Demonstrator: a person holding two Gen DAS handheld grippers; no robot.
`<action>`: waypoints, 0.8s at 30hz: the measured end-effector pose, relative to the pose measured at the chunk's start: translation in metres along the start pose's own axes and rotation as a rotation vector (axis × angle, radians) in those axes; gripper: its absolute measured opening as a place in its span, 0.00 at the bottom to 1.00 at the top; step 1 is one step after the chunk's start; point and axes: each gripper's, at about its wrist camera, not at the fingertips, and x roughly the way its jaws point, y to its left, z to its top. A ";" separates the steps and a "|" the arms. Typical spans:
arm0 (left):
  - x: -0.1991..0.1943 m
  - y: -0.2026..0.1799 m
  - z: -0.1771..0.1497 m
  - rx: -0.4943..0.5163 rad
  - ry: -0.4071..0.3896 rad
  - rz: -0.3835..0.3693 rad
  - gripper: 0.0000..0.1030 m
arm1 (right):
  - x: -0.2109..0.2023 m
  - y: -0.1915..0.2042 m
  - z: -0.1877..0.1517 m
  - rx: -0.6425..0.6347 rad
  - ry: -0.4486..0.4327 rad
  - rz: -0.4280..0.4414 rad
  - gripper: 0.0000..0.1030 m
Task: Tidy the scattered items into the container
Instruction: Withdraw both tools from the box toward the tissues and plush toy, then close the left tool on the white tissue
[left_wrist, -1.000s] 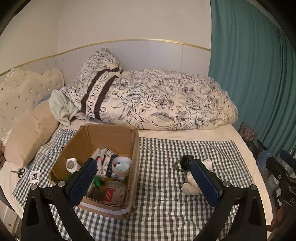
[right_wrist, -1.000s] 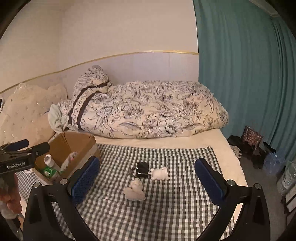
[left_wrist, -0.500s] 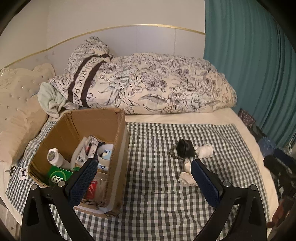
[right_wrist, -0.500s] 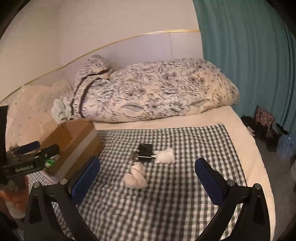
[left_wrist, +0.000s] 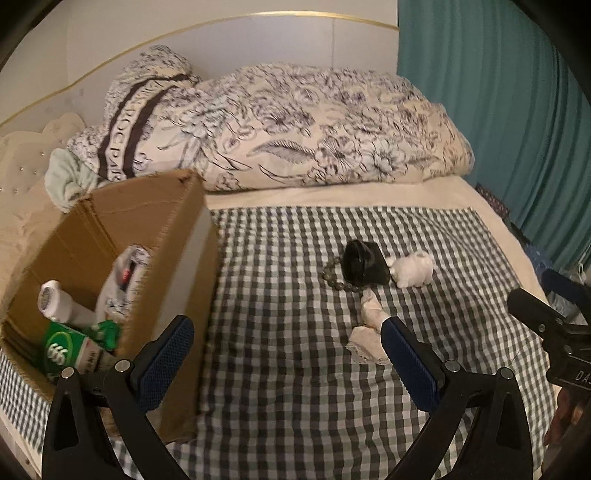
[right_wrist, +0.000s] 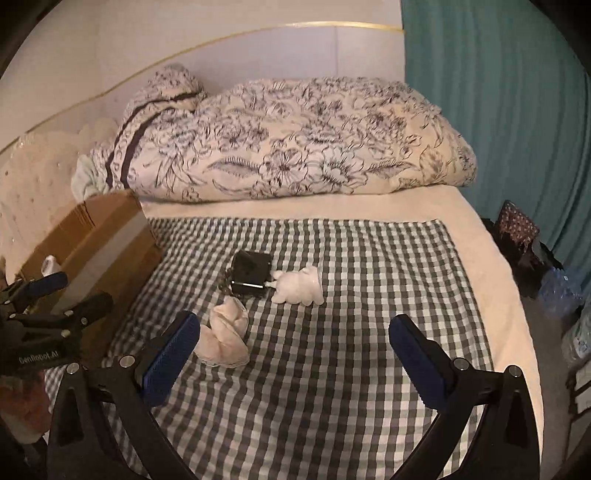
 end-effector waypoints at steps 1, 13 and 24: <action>0.005 -0.003 0.000 0.003 0.006 -0.004 1.00 | 0.007 -0.001 0.001 0.007 0.016 0.021 1.00; 0.073 -0.033 -0.014 0.049 0.104 -0.055 1.00 | 0.081 -0.018 -0.004 -0.003 0.103 0.002 1.00; 0.122 -0.051 -0.025 0.056 0.174 -0.128 1.00 | 0.143 -0.016 0.002 -0.011 0.155 0.032 1.00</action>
